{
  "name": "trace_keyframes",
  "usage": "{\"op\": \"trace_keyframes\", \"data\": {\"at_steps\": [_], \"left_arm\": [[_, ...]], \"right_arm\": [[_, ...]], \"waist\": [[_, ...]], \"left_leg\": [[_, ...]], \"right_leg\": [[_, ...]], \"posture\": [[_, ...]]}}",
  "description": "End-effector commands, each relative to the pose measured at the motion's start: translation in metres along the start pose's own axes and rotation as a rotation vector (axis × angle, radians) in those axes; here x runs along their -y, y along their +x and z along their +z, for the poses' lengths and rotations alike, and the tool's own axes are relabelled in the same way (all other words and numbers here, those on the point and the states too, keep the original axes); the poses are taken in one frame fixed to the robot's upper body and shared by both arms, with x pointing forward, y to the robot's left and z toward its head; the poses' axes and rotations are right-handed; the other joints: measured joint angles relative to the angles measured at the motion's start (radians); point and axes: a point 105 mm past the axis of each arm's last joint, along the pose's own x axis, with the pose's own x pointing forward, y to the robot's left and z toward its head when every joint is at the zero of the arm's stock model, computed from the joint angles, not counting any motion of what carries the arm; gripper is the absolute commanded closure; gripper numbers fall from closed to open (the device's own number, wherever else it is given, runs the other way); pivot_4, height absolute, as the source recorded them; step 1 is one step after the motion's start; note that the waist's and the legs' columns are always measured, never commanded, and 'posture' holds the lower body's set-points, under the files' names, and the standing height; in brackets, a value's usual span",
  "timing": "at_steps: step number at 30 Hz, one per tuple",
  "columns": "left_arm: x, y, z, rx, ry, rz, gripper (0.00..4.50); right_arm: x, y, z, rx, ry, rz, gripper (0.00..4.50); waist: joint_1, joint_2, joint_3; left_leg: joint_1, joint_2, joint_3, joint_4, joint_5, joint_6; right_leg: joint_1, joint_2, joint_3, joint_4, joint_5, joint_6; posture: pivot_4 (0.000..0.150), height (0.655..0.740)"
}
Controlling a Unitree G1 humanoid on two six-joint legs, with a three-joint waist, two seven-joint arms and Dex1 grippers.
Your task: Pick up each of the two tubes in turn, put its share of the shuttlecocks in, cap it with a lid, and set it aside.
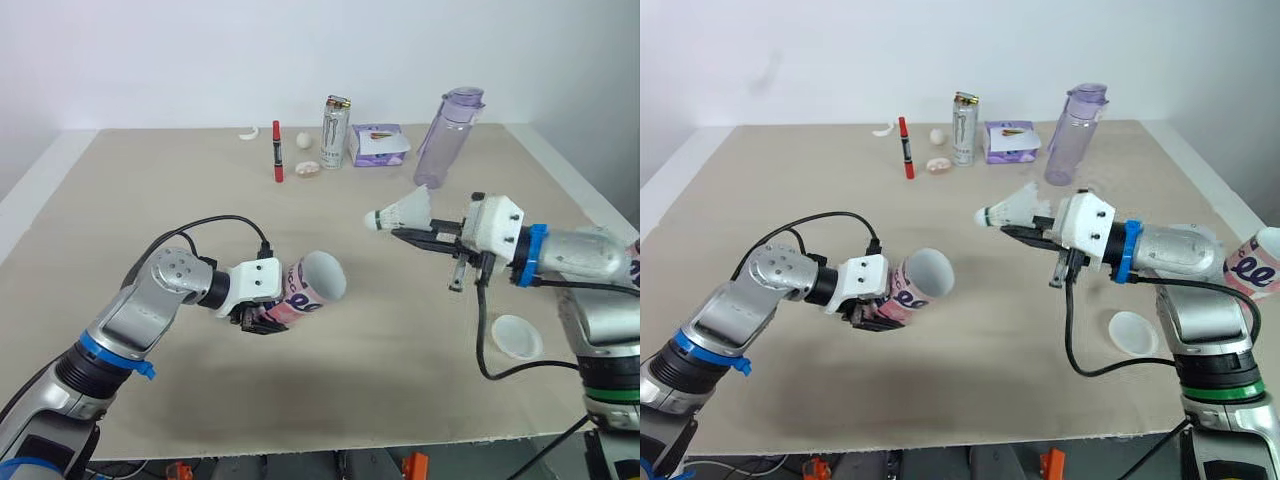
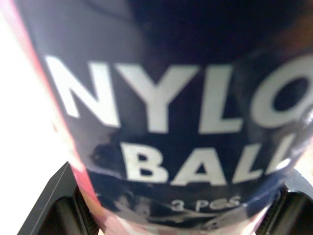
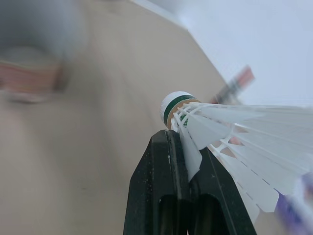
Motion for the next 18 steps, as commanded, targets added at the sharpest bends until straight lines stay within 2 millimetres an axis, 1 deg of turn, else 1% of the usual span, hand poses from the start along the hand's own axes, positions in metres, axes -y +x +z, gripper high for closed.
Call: {"op": "trace_keyframes", "data": {"at_steps": [1,3,7,11,14,15,16,18], "left_arm": [[-0.002,0.001,-0.006,-0.032,-0.008,-0.011,1.15],[-0.003,0.002,-0.006,-0.035,-0.004,-0.01,1.15],[-0.006,0.004,-0.006,-0.036,0.002,-0.009,1.15],[-0.007,0.005,-0.005,-0.037,0.006,-0.007,1.15],[-0.007,0.005,-0.005,-0.036,0.007,-0.005,1.15],[-0.007,0.005,-0.005,-0.035,0.005,-0.005,1.15],[-0.007,0.005,-0.005,-0.036,0.005,-0.004,1.15],[-0.007,0.005,-0.006,-0.039,0.005,-0.003,1.15]], "right_arm": [[-0.015,0.01,0.04,0.077,-0.136,0.121,4.39],[-0.019,0.014,0.043,0.078,-0.158,0.146,4.39],[-0.031,0.027,0.043,0.063,-0.26,0.234,4.39],[-0.036,0.034,0.036,0.043,-0.3,0.282,4.39],[-0.036,0.038,0.038,0.051,-0.318,0.303,4.39],[-0.036,0.039,0.039,0.051,-0.336,0.312,3.8],[-0.036,0.04,0.039,0.051,-0.34,0.318,3.8],[-0.036,0.04,0.04,0.054,-0.335,0.327,3.49]], "waist": [[0.0,0.0,0.0],[0.001,0.0,0.0],[0.002,0.0,0.0],[0.002,0.0,0.0],[0.002,0.0,0.0],[0.003,0.0,0.0],[0.004,0.0,0.0],[0.004,0.0,0.0]], "left_leg": [[0.0,0.0,0.0,0.0,0.0,0.0],[0.0,0.0,0.0,0.0,0.0,0.0],[-0.001,0.0,0.0,0.0,0.0,0.0],[0.0,0.0,0.0,0.0,0.0,0.0],[0.0,0.0,0.0,0.001,0.0,0.0],[-0.001,0.0,0.0,0.001,0.0,0.0],[-0.001,0.0,0.0,0.001,0.0,0.0],[-0.001,0.0,0.0,0.001,0.0,0.0]], "right_leg": [[0.0,0.0,0.0,0.0,0.0,0.0],[0.0,0.0,0.0,0.0,0.0,0.0],[0.0,0.0,0.0,0.0,0.0,0.0],[0.0,0.0,0.0,0.0,0.0,-0.001],[0.0,0.0,0.0,0.0,0.0,-0.001],[0.0,0.0,0.0,0.0,0.0,-0.001],[0.0,0.0,0.0,0.0,0.0,-0.001],[0.0,0.0,0.0,0.0,0.0,-0.001]], "posture": [[0.15,0.74],[0.15,0.74],[0.15,0.74],[0.15,0.74],[0.15,0.74],[0.15,0.74],[0.15,0.74],[0.15,0.74]]}}
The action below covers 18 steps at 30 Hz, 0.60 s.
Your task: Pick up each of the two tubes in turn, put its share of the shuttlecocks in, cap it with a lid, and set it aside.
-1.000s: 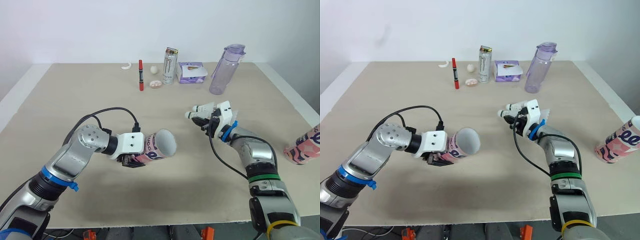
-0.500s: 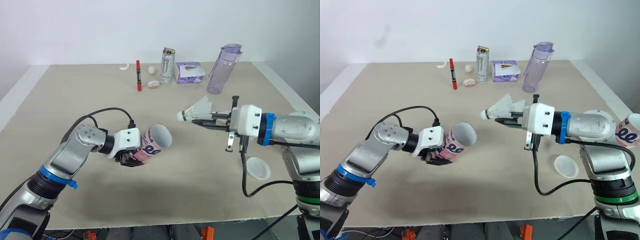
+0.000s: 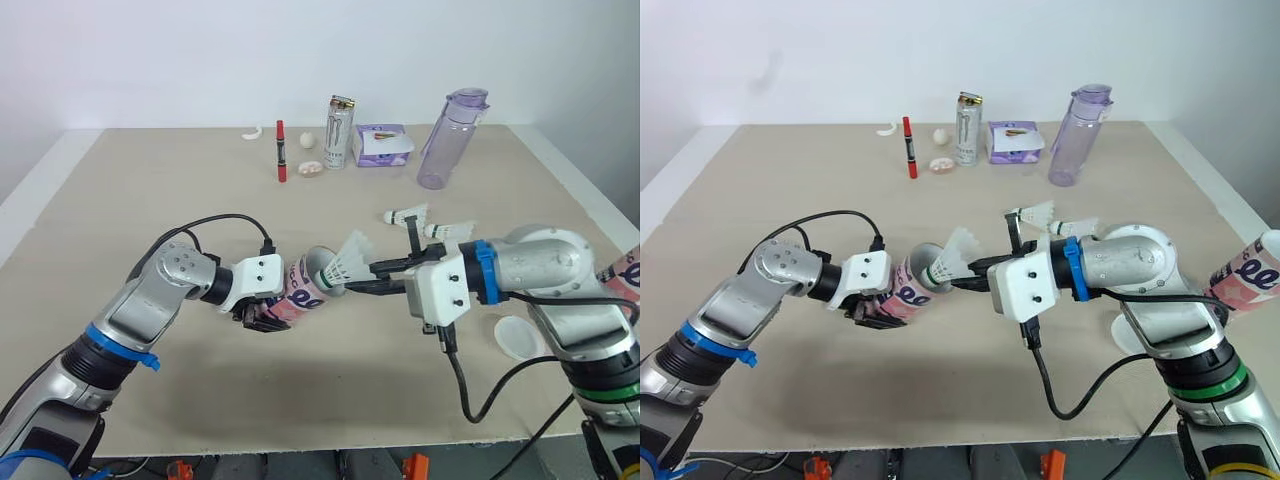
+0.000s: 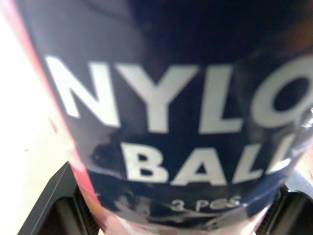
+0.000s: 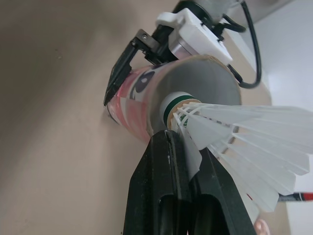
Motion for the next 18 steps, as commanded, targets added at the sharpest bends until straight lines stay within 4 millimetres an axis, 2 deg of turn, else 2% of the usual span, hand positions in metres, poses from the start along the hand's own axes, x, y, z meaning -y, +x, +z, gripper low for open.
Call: {"op": "trace_keyframes", "data": {"at_steps": [1,3,6,7,8,10,11,14,16,18], "left_arm": [[-0.002,0.001,-0.009,-0.046,-0.01,0.023,1.15],[-0.002,0.001,-0.01,-0.049,-0.012,0.024,1.15],[-0.001,0.002,-0.011,-0.053,-0.015,0.022,1.15],[0.0,0.002,-0.011,-0.054,-0.015,0.021,1.15],[0.0,0.003,-0.011,-0.054,-0.015,0.019,1.15],[0.001,0.004,-0.011,-0.054,-0.013,0.016,1.15],[0.001,0.004,-0.01,-0.053,-0.012,0.014,1.15],[0.002,0.003,-0.01,-0.054,-0.011,0.015,1.15],[0.003,0.003,-0.011,-0.056,-0.013,0.015,1.15],[0.004,0.003,-0.011,-0.058,-0.014,0.015,1.15]], "right_arm": [[0.007,-0.002,0.009,0.021,-0.033,0.0,2.85],[0.017,-0.006,0.016,0.072,0.025,-0.049,1.89],[0.039,-0.019,0.022,0.193,0.24,-0.209,0.91],[0.044,-0.025,0.017,0.207,0.312,-0.264,0.2],[0.047,-0.037,-0.003,0.187,0.421,-0.361,0.1],[0.041,-0.061,-0.047,0.097,0.594,-0.525,0.04],[0.033,-0.077,-0.075,0.009,0.675,-0.614,0.04],[0.012,-0.12,-0.136,-0.212,0.812,-0.879,0.04],[0.002,-0.14,-0.16,-0.308,0.849,-0.998,0.04],[-0.006,-0.147,-0.173,-0.347,0.882,-1.042,0.04]], "waist": [[0.0,0.0,0.0],[0.0,0.0,0.0],[0.0,0.0,0.0],[0.0,0.0,0.0],[0.0,0.0,0.0],[0.0,-0.001,-0.001],[0.002,-0.002,-0.001],[0.004,-0.008,-0.003],[0.0,-0.005,-0.003],[-0.001,-0.002,-0.003]], "left_leg": [[0.0,0.0,0.0,0.0,0.0,0.0],[0.0,0.0,0.0,0.0,0.0,0.0],[0.0,0.0,0.0,0.0,0.0,0.0],[0.0,0.0,-0.001,0.0,0.0,0.0],[0.0,0.0,0.0,0.0,0.0,0.0],[0.0,0.0,0.0,0.0,0.0,0.0],[0.0,0.0,-0.001,0.0,0.0,0.0],[0.0,0.0,-0.001,0.001,0.0,0.0],[0.0,0.0,0.001,0.001,0.0,0.0],[0.0,-0.001,0.002,0.001,0.0,0.0]], "right_leg": [[0.0,0.0,0.0,0.0,0.0,0.0],[0.0,0.0,0.0,0.0,0.0,0.0],[0.0,0.0,0.0,0.0,0.0,0.0],[0.0,0.0,0.0,0.0,0.0,-0.001],[0.001,0.0,0.0,0.0,0.0,-0.001],[0.001,0.0,0.0,0.0,0.0,0.0],[0.001,0.0,0.0,0.0,0.0,0.0],[0.003,0.0,0.0,0.0,0.0,0.0],[0.003,-0.001,0.001,-0.001,0.0,0.0],[0.002,-0.001,0.002,-0.001,0.0,0.0]], "posture": [[0.15,0.74],[0.15,0.74],[0.15,0.74],[0.15,0.74],[0.15,0.74],[0.15,0.74],[0.15,0.74],[0.15,0.74],[0.15,0.74],[0.15,0.74]]}}
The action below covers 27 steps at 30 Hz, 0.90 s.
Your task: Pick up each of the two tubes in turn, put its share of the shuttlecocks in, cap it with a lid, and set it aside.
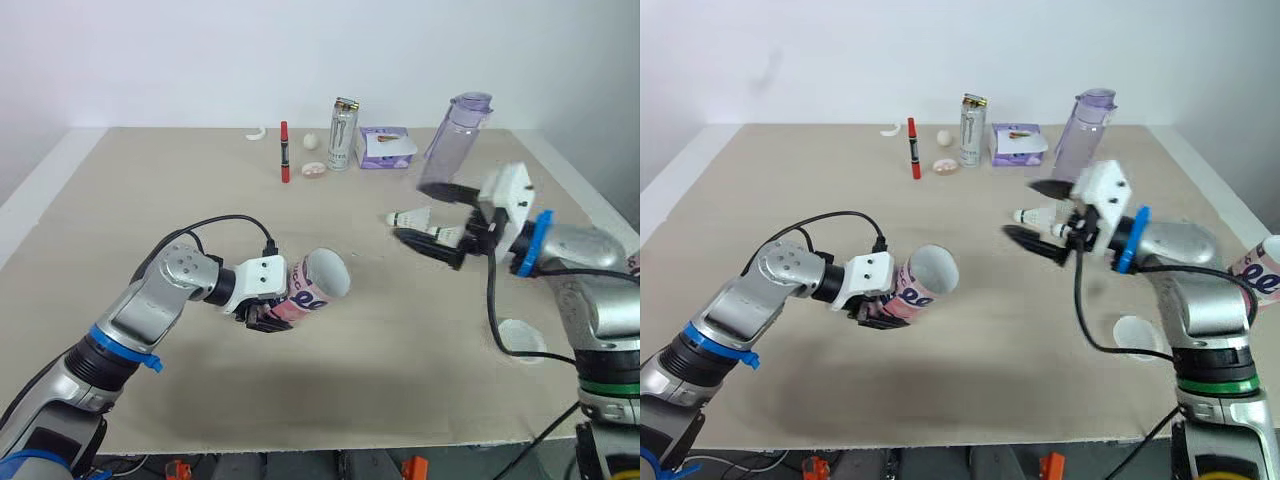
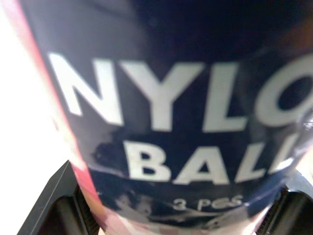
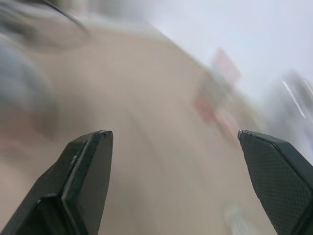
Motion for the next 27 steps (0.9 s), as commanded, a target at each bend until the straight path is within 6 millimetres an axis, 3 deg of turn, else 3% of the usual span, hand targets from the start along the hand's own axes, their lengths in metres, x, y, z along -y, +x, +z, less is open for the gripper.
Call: {"op": "trace_keyframes", "data": {"at_steps": [1,4,10,16,22,24,27], "left_arm": [[0.003,0.001,-0.012,-0.054,-0.021,0.006,1.15],[0.004,0.0,-0.012,-0.058,-0.025,0.01,1.15],[0.004,-0.002,-0.014,-0.069,-0.025,0.026,1.15],[0.006,-0.004,-0.016,-0.073,-0.034,0.033,1.15],[0.007,-0.005,-0.017,-0.078,-0.037,0.041,1.15],[0.007,-0.005,-0.017,-0.079,-0.038,0.043,1.15],[0.008,-0.005,-0.018,-0.082,-0.04,0.045,1.15]], "right_arm": [[0.05,-0.017,-0.019,-0.029,0.018,-0.275,0.04],[0.056,-0.016,-0.035,-0.048,0.078,-0.308,0.04],[0.044,-0.005,-0.055,-0.064,0.181,-0.252,0.04],[0.031,0.007,-0.065,-0.079,0.249,-0.195,0.04],[0.033,0.021,-0.069,-0.078,0.341,-0.176,0.04],[0.033,0.024,-0.07,-0.082,0.35,-0.172,0.28],[0.035,0.028,-0.07,-0.079,0.365,-0.171,1.5]], "waist": [[-0.001,0.002,0.0],[-0.002,0.003,0.0],[-0.005,0.004,0.0],[-0.006,0.004,0.0],[-0.009,0.005,0.0],[-0.011,0.005,0.001],[-0.016,0.005,0.001]], "left_leg": [[0.001,0.0,0.0,-0.001,0.0,0.001],[0.001,0.0,0.0,-0.002,0.001,0.002],[0.002,0.0,0.0,-0.002,0.002,0.003],[0.002,0.0,-0.001,-0.002,0.002,0.003],[0.003,0.0,-0.001,-0.002,0.002,0.003],[0.003,0.0,-0.001,-0.003,0.002,0.003],[0.002,0.0,-0.001,-0.003,0.002,0.003]], "right_leg": [[0.0,0.001,0.0,0.0,0.0,0.0],[0.0,0.001,0.0,0.0,0.0,0.0],[0.001,0.001,0.001,0.0,0.0,0.0],[0.001,0.001,0.001,0.0,0.0,0.0],[0.001,0.002,0.002,0.0,0.001,0.0],[0.001,0.002,0.002,0.0,0.001,0.0],[0.001,0.002,0.002,0.0,0.001,0.0]], "posture": [[0.15,0.74],[0.15,0.74],[0.15,0.74],[0.15,0.74],[0.15,0.74],[0.15,0.74],[0.15,0.74]]}}
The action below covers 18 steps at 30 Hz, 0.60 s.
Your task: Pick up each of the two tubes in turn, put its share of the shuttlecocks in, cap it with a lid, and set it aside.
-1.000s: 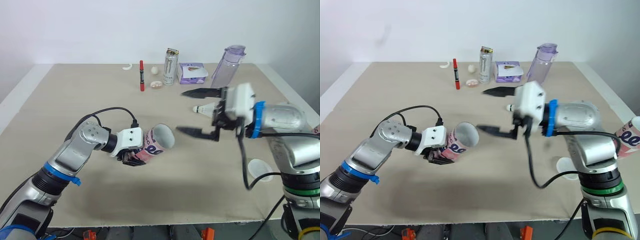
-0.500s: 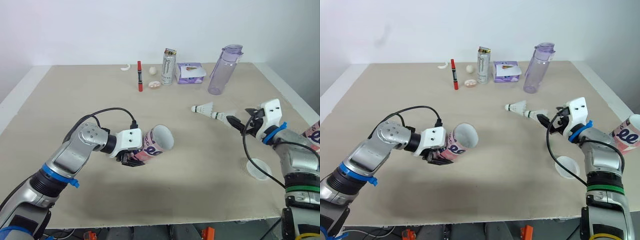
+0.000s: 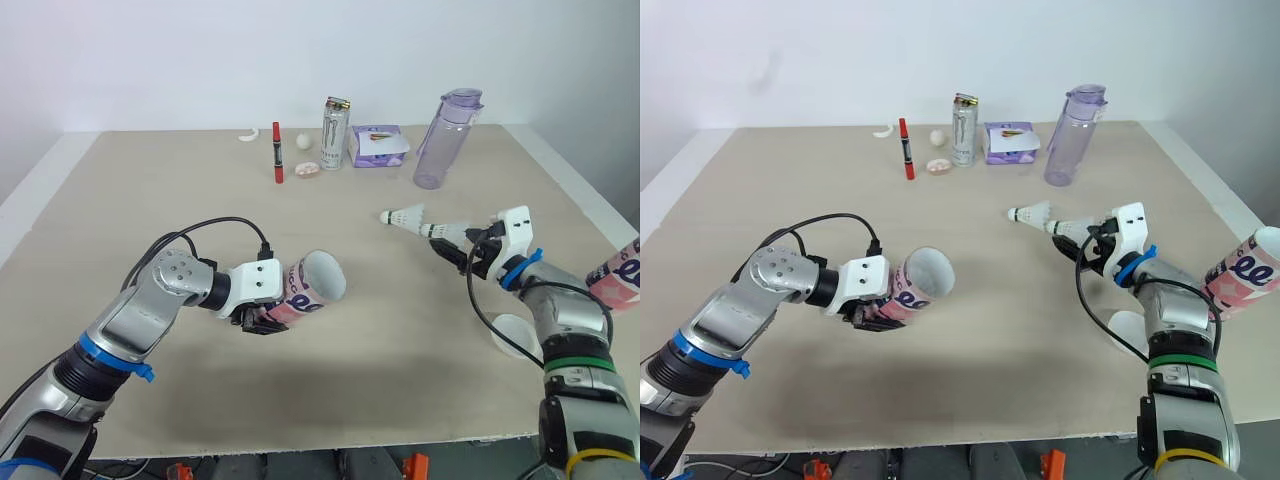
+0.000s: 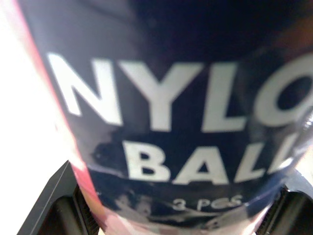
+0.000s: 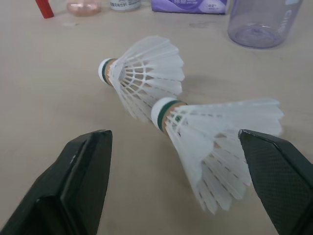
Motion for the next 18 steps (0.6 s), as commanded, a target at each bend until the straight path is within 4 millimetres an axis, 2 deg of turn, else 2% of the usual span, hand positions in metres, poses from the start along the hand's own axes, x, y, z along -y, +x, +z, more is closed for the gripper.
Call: {"op": "trace_keyframes", "data": {"at_steps": [1,2,4,5,10,16,18], "left_arm": [[0.003,-0.001,-0.016,-0.065,-0.037,0.005,1.15],[0.003,-0.001,-0.016,-0.066,-0.038,0.006,1.15],[0.004,-0.001,-0.016,-0.066,-0.039,0.008,1.15],[0.004,-0.001,-0.017,-0.066,-0.04,0.009,1.15],[0.003,-0.001,-0.017,-0.065,-0.041,0.01,1.15],[0.001,0.001,-0.017,-0.062,-0.035,0.004,1.15],[0.0,0.002,-0.017,-0.06,-0.032,0.001,1.15]], "right_arm": [[0.002,0.005,0.014,0.042,0.001,0.005,1.5],[0.002,0.005,0.013,0.04,0.006,0.003,2.11],[0.004,0.005,0.012,0.038,0.009,0.001,2.46],[0.004,0.005,0.011,0.037,0.009,0.001,2.89],[0.006,0.004,0.01,0.039,0.009,-0.004,4.43],[0.005,-0.002,0.018,0.064,-0.089,0.005,4.43],[0.002,-0.007,0.029,0.089,-0.188,0.017,4.43]], "waist": [[-0.001,0.0,0.0],[-0.001,0.0,0.0],[-0.006,0.0,0.0],[-0.007,0.0,0.0],[-0.009,0.0,0.0],[-0.01,0.0,0.0],[-0.01,0.0,0.0]], "left_leg": [[0.0,0.0,0.0,0.0,0.0,0.0],[0.0,0.0,0.0,0.0,0.0,0.0],[0.0,0.0,0.0,0.0,0.0,0.0],[0.0,0.0,0.0,0.0,0.0,0.0],[0.0,0.0,0.0,0.0,0.0,0.0],[0.0,0.0,0.0,0.0,0.0,0.0],[0.0,0.0,0.0,0.0,0.0,0.0]], "right_leg": [[0.0,0.0,0.0,0.0,0.0,0.0],[0.0,0.0,0.0,0.0,0.0,0.0],[0.0,0.0,0.0,0.0,0.0,0.0],[0.0,0.0,0.0,0.0,0.0,0.0],[0.0,0.0,0.0,0.0,0.0,0.0],[0.0,0.0,0.0,0.0,0.0,0.0],[0.001,0.0,0.0,0.0,0.0,0.0]], "posture": [[0.15,0.74],[0.15,0.74],[0.15,0.74],[0.15,0.74],[0.15,0.74],[0.15,0.74],[0.15,0.74]]}}
